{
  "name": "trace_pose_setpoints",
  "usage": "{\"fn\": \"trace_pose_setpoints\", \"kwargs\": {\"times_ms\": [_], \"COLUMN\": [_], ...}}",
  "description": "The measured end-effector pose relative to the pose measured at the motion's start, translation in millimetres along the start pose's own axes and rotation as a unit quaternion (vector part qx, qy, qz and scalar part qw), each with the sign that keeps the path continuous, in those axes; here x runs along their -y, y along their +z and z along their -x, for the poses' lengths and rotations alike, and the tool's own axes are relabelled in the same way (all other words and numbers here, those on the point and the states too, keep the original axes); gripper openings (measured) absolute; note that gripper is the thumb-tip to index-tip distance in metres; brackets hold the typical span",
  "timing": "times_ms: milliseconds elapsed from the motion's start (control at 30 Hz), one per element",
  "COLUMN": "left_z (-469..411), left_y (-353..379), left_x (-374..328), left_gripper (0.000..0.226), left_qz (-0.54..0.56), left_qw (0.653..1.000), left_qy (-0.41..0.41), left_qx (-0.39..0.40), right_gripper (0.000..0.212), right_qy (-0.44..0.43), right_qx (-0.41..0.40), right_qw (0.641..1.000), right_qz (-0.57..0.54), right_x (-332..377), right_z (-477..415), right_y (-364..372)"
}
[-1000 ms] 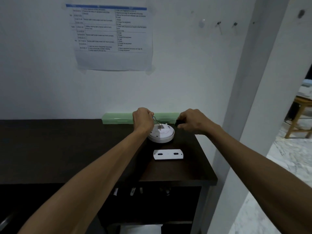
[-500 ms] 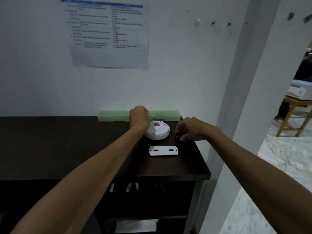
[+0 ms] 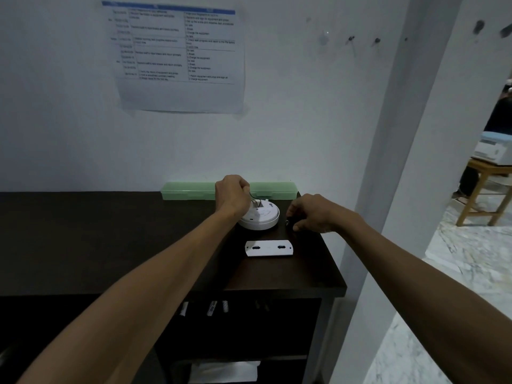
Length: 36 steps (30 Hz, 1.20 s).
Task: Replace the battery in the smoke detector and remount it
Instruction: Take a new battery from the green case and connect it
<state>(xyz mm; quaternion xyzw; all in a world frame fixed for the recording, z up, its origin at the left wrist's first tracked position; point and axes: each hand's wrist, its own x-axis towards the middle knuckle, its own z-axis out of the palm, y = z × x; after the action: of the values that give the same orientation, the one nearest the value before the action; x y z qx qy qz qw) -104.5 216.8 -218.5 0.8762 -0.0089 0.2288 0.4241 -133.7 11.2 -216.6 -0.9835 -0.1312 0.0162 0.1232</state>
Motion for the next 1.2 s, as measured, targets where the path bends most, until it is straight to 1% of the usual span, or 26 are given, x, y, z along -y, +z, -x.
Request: {"fn": "trace_pose_setpoints", "kwargs": {"times_ms": [200, 333, 400, 467, 533, 633, 700, 767, 833, 1033, 1100, 1200], "left_z": [-0.5, -3.9, -5.1, -6.8, -11.7, -28.0, -41.0, -52.3, -62.3, -82.4, -86.3, -90.3], "left_y": [-1.2, -4.2, -6.0, -8.0, -10.7, -15.7, -19.4, -22.7, -23.4, -15.5, -11.6, -4.6], "left_x": [0.2, -0.7, -0.8, -0.2, 2.9, 12.0, 21.6, 31.5, 39.4, 42.6, 41.1, 39.4], "left_gripper": [0.018, 0.021, 0.020, 0.019, 0.021, 0.019, 0.015, 0.015, 0.016, 0.034, 0.038, 0.041], "left_qz": [-0.006, -0.010, -0.011, -0.009, -0.011, 0.006, 0.011, -0.023, -0.067, -0.177, -0.210, -0.235], "left_qw": [1.000, 1.000, 1.000, 0.999, 0.998, 0.998, 0.999, 0.999, 0.992, 0.948, 0.930, 0.915], "left_qy": [-0.001, -0.010, -0.024, -0.044, -0.060, -0.062, -0.028, 0.032, 0.086, 0.186, 0.215, 0.235], "left_qx": [0.008, 0.014, 0.012, 0.003, -0.014, -0.033, -0.018, 0.023, 0.071, 0.187, 0.211, 0.227], "right_gripper": [0.048, 0.060, 0.059, 0.051, 0.040, 0.037, 0.040, 0.043, 0.045, 0.048, 0.048, 0.042], "right_qy": [0.001, 0.009, 0.019, 0.028, 0.033, 0.026, 0.012, -0.001, -0.011, -0.041, -0.052, -0.070], "right_qx": [0.011, 0.038, 0.034, -0.002, -0.065, -0.141, -0.158, -0.153, -0.135, -0.103, -0.103, -0.096], "right_qw": [1.000, 0.999, 0.999, 0.998, 0.995, 0.989, 0.987, 0.988, 0.990, 0.987, 0.982, 0.973], "right_qz": [0.000, -0.012, -0.028, -0.048, -0.067, -0.047, -0.013, 0.010, 0.038, 0.120, 0.150, 0.197], "right_x": [-2.3, -2.8, -3.6, -4.4, -4.1, -1.9, -1.4, -0.1, 1.9, 3.3, 4.9, 7.0], "right_z": [-1.9, -3.3, -5.0, -9.7, -16.9, -32.8, -45.8, -58.1, -70.0, -97.0, -101.9, -106.1], "right_y": [-2.8, -12.8, -20.5, -27.9, -32.5, -33.6, -29.0, -22.6, -14.8, -0.6, 0.3, -0.1]}}
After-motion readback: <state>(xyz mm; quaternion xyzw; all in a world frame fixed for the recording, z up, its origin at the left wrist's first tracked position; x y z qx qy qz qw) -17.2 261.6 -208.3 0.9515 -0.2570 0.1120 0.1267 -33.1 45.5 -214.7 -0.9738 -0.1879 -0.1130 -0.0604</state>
